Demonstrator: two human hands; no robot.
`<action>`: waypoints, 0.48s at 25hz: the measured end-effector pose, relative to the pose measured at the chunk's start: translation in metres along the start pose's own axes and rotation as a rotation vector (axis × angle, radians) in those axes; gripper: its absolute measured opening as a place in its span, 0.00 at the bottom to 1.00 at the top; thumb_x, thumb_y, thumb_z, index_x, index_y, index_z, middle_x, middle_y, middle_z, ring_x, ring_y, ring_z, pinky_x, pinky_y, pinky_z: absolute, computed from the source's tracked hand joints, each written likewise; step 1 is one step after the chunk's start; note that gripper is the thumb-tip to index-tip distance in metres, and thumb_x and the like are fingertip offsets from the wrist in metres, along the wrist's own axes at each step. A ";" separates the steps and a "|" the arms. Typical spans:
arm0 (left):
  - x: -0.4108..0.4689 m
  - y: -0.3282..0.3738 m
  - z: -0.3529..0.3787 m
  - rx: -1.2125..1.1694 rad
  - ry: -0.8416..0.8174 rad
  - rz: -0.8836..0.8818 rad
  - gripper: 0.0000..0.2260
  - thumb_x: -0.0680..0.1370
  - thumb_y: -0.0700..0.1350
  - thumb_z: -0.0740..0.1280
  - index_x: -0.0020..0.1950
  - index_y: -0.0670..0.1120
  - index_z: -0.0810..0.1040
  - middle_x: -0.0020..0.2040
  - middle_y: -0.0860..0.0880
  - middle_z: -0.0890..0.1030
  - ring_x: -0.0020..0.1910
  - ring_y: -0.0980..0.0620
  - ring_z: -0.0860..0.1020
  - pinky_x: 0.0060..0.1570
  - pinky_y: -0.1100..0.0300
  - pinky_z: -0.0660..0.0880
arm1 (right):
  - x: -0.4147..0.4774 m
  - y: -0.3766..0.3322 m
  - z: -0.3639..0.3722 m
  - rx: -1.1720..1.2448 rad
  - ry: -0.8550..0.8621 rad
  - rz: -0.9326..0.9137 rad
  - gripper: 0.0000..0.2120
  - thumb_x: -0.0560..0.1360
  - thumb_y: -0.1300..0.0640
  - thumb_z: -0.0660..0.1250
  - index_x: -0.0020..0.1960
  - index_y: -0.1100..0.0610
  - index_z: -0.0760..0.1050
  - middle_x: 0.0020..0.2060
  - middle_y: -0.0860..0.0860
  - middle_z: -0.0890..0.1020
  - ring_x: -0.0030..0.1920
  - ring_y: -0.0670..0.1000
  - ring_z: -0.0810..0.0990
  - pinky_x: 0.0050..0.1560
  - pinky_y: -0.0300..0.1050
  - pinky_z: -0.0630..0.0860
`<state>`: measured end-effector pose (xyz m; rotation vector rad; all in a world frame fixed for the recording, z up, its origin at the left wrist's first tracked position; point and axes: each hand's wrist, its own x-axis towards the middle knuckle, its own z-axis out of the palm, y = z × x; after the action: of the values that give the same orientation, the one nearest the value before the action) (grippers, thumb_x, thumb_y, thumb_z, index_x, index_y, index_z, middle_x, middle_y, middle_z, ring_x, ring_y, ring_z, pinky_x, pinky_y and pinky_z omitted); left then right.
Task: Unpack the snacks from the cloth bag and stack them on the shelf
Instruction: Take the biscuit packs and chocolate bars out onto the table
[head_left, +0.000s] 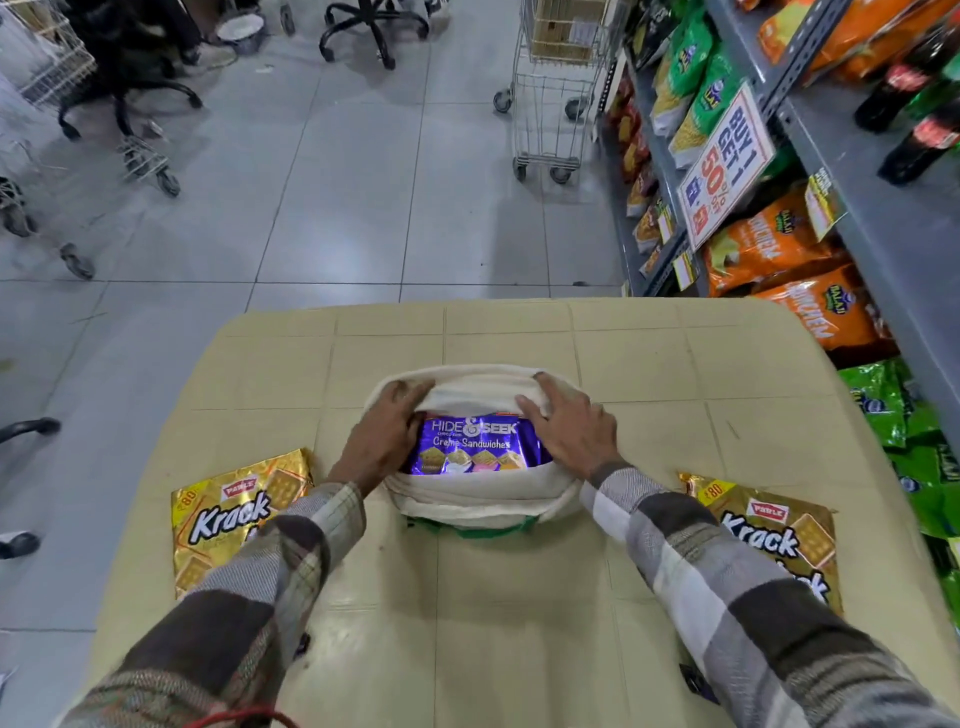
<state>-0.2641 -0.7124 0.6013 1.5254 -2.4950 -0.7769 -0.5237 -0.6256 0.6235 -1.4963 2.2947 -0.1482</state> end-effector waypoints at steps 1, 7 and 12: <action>0.009 -0.006 -0.002 0.023 -0.008 -0.027 0.17 0.81 0.48 0.59 0.70 0.53 0.71 0.66 0.44 0.75 0.65 0.42 0.74 0.61 0.48 0.74 | 0.010 0.003 0.001 -0.053 0.039 -0.028 0.20 0.80 0.36 0.50 0.66 0.43 0.67 0.57 0.57 0.82 0.55 0.65 0.81 0.53 0.57 0.75; 0.022 -0.036 0.025 -0.391 0.074 -0.465 0.17 0.72 0.58 0.63 0.44 0.47 0.83 0.43 0.44 0.86 0.50 0.42 0.83 0.47 0.52 0.75 | 0.021 0.038 0.045 -0.142 -0.047 -0.017 0.10 0.82 0.50 0.55 0.58 0.52 0.71 0.53 0.55 0.81 0.52 0.63 0.82 0.49 0.52 0.74; -0.020 -0.020 0.038 -0.574 0.281 -0.216 0.13 0.80 0.49 0.64 0.64 0.51 0.74 0.54 0.50 0.83 0.53 0.53 0.82 0.53 0.58 0.77 | -0.005 0.047 0.047 0.398 0.047 -0.016 0.11 0.83 0.46 0.51 0.62 0.46 0.67 0.58 0.50 0.77 0.56 0.58 0.79 0.54 0.51 0.75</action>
<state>-0.2521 -0.6885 0.5625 1.5562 -1.7224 -1.0991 -0.5437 -0.5951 0.5677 -1.3142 2.1270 -0.6113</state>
